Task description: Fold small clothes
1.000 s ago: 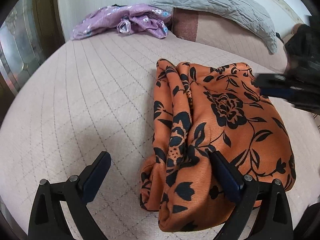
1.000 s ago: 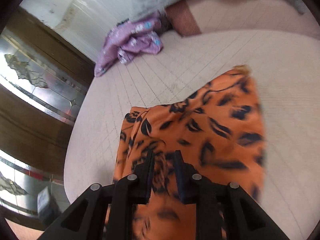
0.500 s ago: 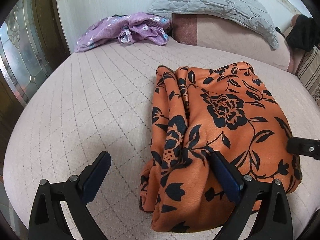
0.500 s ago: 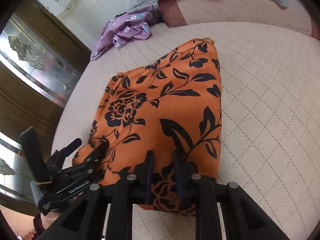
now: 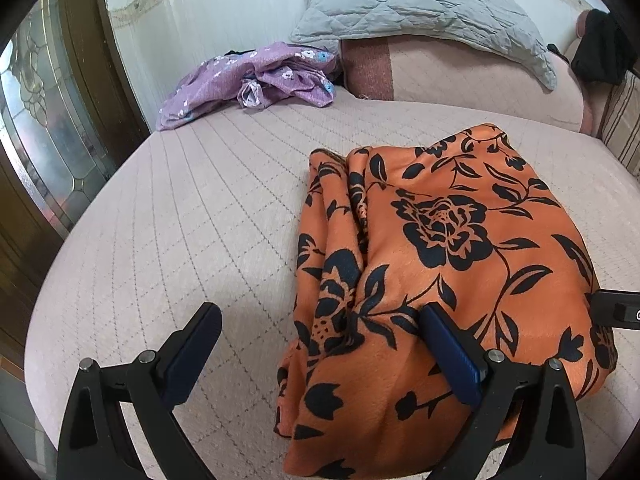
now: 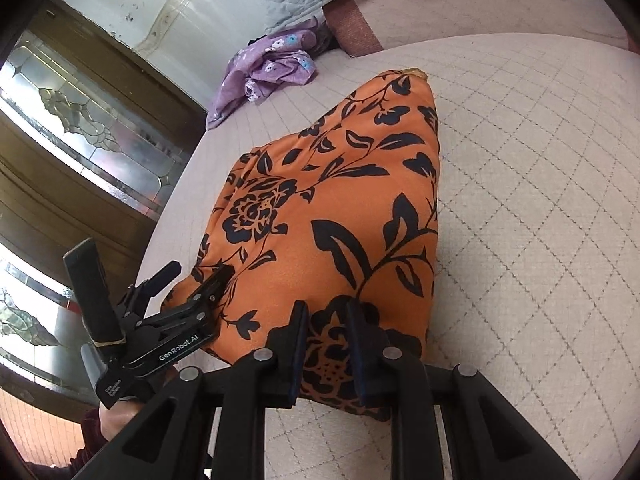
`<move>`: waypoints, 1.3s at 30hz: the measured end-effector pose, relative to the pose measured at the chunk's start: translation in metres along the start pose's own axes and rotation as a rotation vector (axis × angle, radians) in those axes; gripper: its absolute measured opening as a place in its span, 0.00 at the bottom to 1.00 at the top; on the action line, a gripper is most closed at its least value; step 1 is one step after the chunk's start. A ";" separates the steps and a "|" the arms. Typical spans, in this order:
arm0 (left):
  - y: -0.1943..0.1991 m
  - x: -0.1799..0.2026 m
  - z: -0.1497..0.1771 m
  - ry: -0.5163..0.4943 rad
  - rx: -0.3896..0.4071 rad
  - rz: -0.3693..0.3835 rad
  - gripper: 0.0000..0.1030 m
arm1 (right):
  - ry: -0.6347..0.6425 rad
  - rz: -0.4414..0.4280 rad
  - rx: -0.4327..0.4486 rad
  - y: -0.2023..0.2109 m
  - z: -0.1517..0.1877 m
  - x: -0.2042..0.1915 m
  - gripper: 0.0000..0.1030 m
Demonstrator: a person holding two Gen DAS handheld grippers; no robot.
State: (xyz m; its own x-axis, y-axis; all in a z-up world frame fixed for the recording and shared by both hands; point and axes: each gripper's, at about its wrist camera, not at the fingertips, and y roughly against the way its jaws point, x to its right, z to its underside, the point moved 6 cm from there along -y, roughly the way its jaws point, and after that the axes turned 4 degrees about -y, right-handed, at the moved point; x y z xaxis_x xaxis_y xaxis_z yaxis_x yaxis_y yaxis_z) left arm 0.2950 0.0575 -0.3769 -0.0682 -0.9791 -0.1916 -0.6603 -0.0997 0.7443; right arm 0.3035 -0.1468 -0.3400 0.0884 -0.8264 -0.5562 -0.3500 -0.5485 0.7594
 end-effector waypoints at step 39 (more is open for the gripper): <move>-0.008 0.002 -0.021 0.013 0.041 -0.071 0.96 | -0.074 -0.090 -0.005 -0.006 0.001 0.009 0.23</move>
State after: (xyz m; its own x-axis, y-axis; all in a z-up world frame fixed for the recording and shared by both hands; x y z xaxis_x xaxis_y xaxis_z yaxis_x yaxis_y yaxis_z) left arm 0.3154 0.0530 -0.3697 -0.0108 -0.9721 -0.2342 -0.6935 -0.1614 0.7021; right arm 0.3051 -0.1511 -0.3497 0.0502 -0.7619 -0.6457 -0.3391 -0.6211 0.7065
